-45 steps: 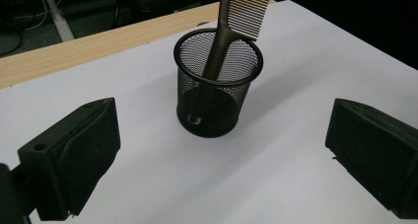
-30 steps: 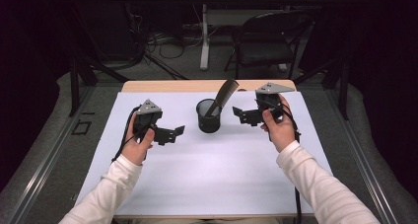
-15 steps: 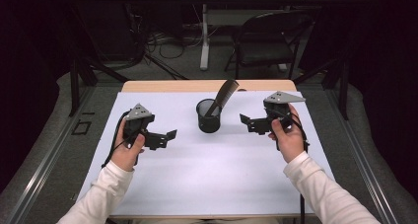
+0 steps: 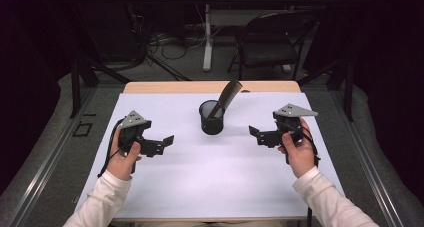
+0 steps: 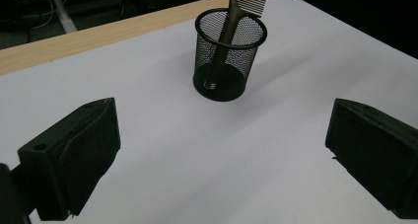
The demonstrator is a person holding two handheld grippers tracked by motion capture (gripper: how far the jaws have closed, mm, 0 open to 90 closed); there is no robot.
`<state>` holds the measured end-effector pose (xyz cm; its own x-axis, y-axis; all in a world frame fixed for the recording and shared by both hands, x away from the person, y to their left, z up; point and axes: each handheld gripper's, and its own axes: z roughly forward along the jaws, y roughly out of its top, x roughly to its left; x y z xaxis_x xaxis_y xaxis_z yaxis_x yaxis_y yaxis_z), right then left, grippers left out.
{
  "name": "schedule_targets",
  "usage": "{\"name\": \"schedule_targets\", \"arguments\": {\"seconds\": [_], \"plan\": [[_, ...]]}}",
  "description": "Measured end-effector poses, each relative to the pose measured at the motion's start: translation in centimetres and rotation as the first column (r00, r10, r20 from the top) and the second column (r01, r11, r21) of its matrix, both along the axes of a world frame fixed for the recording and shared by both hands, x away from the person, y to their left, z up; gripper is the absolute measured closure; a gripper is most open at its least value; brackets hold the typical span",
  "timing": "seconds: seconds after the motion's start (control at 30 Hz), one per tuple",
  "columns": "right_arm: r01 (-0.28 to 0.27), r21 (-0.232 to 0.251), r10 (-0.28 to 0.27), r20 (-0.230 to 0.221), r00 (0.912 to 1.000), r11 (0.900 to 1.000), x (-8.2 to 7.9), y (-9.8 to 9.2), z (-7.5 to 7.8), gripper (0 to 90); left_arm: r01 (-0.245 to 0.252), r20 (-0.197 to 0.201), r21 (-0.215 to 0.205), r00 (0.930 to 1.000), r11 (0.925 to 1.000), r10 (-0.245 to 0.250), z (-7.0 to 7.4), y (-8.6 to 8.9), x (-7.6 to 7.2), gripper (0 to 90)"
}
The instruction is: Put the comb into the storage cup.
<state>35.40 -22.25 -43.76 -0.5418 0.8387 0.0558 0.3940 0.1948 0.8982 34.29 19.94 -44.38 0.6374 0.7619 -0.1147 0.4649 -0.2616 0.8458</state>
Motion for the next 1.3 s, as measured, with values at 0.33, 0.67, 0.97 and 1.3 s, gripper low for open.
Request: {"name": "schedule_targets", "arguments": {"seconds": [0.33,0.67,0.97,1.3], "plan": [[0.011,-0.005,-0.011,-0.006,0.9999,1.0,-1.6,-0.7,-1.8,0.6,-0.019,0.001,-0.018,0.9998,0.9997,0.019,-1.1,0.8,-1.1,0.5],[0.034,-0.002,-0.034,-0.009,0.9994,0.999,-2.8,-1.5,-3.5,0.9,-0.039,0.018,-0.051,0.999,0.9979,0.04,-2.7,2.4,-2.2,0.5],[0.064,-0.002,-0.064,-0.007,0.9979,0.998,-3.8,-2.6,-4.9,1.1,-0.042,0.036,-0.054,0.9984,0.9977,0.044,-3.8,3.4,-3.2,0.5],[0.111,0.018,-0.111,-0.023,0.9936,0.994,-4.8,-4.1,-6.4,1.8,-0.062,0.043,-0.075,0.9969,0.9952,0.066,-5.2,4.6,-4.1,0.5]]}}
